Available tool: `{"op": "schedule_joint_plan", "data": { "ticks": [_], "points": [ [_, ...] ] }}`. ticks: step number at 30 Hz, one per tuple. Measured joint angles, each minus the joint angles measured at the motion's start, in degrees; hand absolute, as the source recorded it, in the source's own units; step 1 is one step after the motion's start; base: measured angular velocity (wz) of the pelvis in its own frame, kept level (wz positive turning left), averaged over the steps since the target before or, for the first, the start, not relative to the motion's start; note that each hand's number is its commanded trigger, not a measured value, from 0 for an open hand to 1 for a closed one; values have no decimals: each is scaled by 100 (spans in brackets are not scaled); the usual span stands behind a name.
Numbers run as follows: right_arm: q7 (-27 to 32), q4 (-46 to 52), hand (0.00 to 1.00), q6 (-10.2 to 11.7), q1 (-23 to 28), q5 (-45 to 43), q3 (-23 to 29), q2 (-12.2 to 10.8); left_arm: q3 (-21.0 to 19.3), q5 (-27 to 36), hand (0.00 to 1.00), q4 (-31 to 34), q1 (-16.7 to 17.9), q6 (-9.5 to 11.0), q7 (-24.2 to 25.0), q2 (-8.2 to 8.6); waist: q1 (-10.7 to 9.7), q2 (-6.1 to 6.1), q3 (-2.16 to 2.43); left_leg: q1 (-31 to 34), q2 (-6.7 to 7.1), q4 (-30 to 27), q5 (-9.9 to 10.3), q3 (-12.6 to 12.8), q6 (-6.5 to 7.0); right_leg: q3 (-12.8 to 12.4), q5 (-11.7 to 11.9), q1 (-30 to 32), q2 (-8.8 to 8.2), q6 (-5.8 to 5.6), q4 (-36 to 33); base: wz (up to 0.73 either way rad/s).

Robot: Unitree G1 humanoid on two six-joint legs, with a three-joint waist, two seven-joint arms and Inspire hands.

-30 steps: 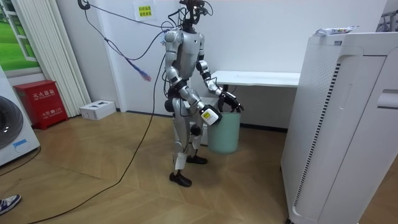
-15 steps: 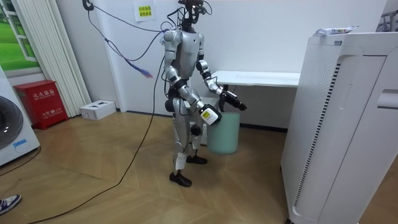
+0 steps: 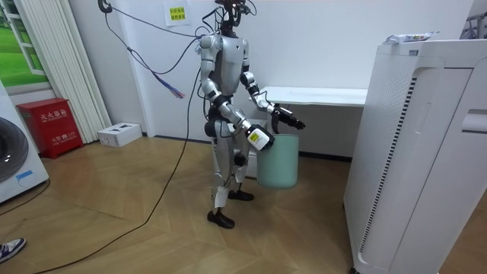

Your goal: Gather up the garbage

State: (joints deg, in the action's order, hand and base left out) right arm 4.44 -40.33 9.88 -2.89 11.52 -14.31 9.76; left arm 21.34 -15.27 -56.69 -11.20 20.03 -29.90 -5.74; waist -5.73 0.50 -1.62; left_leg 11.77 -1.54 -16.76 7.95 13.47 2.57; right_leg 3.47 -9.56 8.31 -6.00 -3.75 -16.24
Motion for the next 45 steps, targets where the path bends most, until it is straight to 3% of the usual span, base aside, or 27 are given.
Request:
{"op": "schedule_joint_plan", "data": {
  "ticks": [3, 5, 10, 16, 19, 20, 23, 30, 37, 42, 45],
  "points": [
    [177, -153, 100, 8, 102, 223, 56, 44, -202, 8, 0, 3, 187, 24, -1, -160, 6, 34, 25, -158, 25, 145, -14, -32, -22, 51, 2, -174, -1, 2, 150, 6],
    [212, -445, 100, 9, 229, 360, 190, 47, -242, 8, 0, -5, 484, 41, -42, -327, 50, 73, 113, -371, 37, 259, -3, -36, -49, 85, 3, -376, 3, 4, 282, 0],
    [196, -856, 100, 12, 601, 493, 505, 76, -469, 12, 0, -12, 1073, 39, -24, -393, 148, 141, 165, -732, 70, 428, 18, -142, -100, 291, 4, -826, 0, 6, 558, 10],
    [165, -1355, 100, 10, 860, 491, 563, 104, -786, 14, 0, -341, 1506, 28, 73, -422, 297, 134, 152, -997, 80, 528, 63, -289, -154, 455, 6, -1046, 7, 10, 577, -7],
    [163, -1574, 100, 8, 870, 467, 565, 107, -834, 8, 0, -368, 1724, 27, 81, -431, 311, 140, 120, -1049, 83, 539, 93, -310, -160, 472, 5, -1076, 10, 9, 585, -3],
    [160, -1607, 100, 10, 871, 388, 565, 106, -886, 11, 0, -377, 1777, 27, 93, -431, 306, 148, 86, -1057, 89, 538, 95, -319, -159, 470, 5, -1096, 10, 9, 593, 0],
    [45, -1895, 100, 13, 863, 310, 564, 102, -970, 32, 0, -551, 1807, 27, 165, -429, 313, 173, 72, -1087, 102, 542, 97, -324, -156, 463, 5, -1144, 8, 9, 661, 0],
    [-32, -2255, 100, 12, 883, 318, 732, 60, -1107, 333, 0, -925, 1899, -8, 433, -418, 306, 196, 70, -1197, 109, 562, 101, -331, -157, 437, 5, -1233, 7, 9, 671, -2],
    [-90, -2387, 100, 17, 879, 327, 946, -3, -1388, 333, 0, -993, 1917, -19, 590, -400, 310, 211, 110, -1224, 116, 542, 107, -332, -148, 397, 5, -1253, 5, 10, 657, -3],
    [-91, -2406, 100, 16, 884, 318, 974, -5, -1453, 335, 0, -999, 1911, -133, 727, -413, 283, 166, 131, -1203, 133, 504, 125, -328, -123, 386, -2, -1223, -16, 0, 594, 0],
    [-91, -2404, 100, 13, 883, 314, 1157, -2, -1464, 327, 0, -1000, 1895, -147, 723, -412, 267, 137, 131, -1099, 177, 312, 234, -324, -85, 417, -178, -1089, -110, -35, 240, 5]
  ]
}}
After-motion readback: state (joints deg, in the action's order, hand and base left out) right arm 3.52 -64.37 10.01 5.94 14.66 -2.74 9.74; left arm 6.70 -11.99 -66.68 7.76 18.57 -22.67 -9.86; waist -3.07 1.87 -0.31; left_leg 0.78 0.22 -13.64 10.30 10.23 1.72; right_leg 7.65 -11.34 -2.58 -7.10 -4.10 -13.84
